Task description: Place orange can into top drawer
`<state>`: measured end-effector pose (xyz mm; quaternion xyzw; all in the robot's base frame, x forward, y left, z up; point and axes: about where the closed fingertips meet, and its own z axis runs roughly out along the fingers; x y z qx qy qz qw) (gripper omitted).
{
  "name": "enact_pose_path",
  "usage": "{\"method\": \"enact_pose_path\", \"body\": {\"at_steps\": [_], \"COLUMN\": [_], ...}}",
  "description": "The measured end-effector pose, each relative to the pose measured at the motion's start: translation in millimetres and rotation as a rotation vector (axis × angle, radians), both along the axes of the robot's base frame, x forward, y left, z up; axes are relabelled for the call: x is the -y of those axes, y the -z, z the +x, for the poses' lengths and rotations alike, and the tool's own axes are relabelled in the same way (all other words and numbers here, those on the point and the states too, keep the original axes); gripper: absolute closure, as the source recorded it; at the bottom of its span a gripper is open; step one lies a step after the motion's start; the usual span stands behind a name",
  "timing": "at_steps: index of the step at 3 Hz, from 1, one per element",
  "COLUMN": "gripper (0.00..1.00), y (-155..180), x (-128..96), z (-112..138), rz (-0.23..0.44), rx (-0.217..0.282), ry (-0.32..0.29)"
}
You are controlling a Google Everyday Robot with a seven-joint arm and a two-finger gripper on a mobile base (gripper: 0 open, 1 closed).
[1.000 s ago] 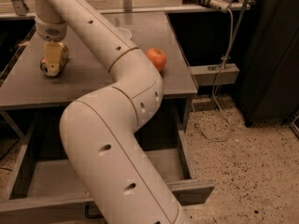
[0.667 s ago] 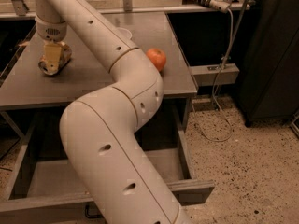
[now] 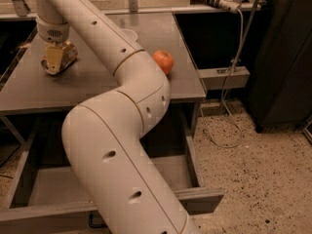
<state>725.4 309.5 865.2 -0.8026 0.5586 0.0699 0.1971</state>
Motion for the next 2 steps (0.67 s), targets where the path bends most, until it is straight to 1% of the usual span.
{"method": "enact_pose_path", "body": {"at_steps": [1, 2], "gripper": [1.0, 1.0], "y": [0, -15], "x": [0, -6], "z": [0, 8], "rz": [0.0, 0.038], "rx": [0.0, 0.049], "ry": [0.0, 0.012]}}
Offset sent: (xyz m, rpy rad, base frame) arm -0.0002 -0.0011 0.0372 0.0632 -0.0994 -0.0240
